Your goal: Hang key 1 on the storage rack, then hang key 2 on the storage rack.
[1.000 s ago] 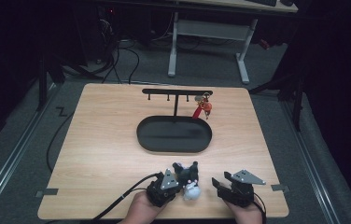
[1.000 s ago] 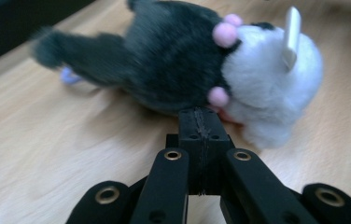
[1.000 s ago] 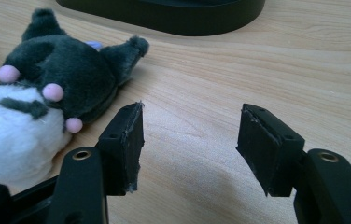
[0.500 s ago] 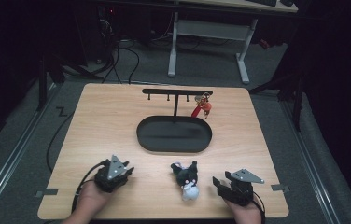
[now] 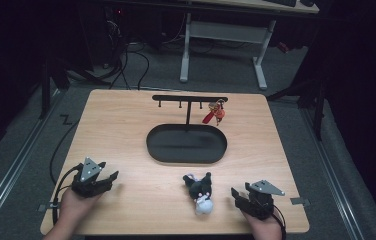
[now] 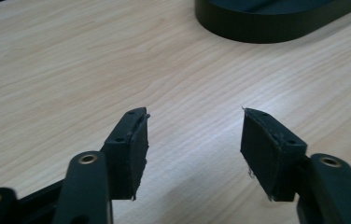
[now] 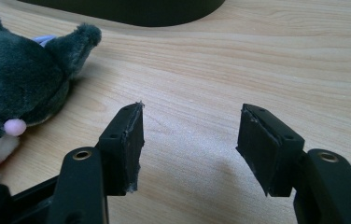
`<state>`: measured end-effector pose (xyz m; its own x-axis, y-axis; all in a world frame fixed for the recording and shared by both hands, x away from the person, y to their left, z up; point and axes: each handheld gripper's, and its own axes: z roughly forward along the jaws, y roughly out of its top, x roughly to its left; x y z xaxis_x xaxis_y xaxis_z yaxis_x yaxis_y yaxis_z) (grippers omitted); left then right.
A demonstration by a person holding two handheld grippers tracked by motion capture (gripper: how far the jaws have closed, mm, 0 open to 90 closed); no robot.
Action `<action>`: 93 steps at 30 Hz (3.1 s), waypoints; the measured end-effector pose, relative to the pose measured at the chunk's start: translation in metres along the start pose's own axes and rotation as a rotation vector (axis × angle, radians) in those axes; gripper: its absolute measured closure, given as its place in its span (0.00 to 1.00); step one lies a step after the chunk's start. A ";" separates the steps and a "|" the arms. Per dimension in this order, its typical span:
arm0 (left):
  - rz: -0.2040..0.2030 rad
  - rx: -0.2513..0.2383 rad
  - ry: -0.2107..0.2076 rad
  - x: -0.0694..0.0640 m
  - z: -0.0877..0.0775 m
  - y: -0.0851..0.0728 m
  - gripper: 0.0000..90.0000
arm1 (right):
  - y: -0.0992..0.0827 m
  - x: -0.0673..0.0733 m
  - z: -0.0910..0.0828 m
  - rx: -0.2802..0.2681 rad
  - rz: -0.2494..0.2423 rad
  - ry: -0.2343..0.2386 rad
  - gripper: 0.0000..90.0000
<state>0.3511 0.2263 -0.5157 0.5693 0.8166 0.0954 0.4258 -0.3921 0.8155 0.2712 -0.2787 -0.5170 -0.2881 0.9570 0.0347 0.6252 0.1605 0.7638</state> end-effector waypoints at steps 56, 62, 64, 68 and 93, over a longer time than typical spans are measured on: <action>0.032 0.013 -0.097 -0.007 0.010 0.002 0.42 | 0.079 0.061 -0.016 0.526 -0.103 0.094 0.26; 0.039 0.012 -0.103 -0.008 0.009 0.002 0.42 | 0.089 0.079 -0.018 0.531 -0.127 0.115 0.23; 0.039 0.014 -0.104 -0.008 0.008 0.002 0.42 | 0.090 0.082 -0.017 0.535 -0.128 0.124 0.23; 0.045 0.012 -0.109 -0.009 0.007 0.001 0.42 | 0.094 0.095 -0.009 0.563 -0.157 0.146 0.21; 0.062 0.016 -0.127 -0.012 0.007 0.001 0.41 | 0.075 0.104 0.036 0.689 -0.065 0.169 0.36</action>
<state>0.3500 0.2131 -0.5198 0.6790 0.7306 0.0714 0.3972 -0.4475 0.8012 0.3143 -0.1586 -0.4800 -0.4144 0.8985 0.1450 0.9031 0.3861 0.1882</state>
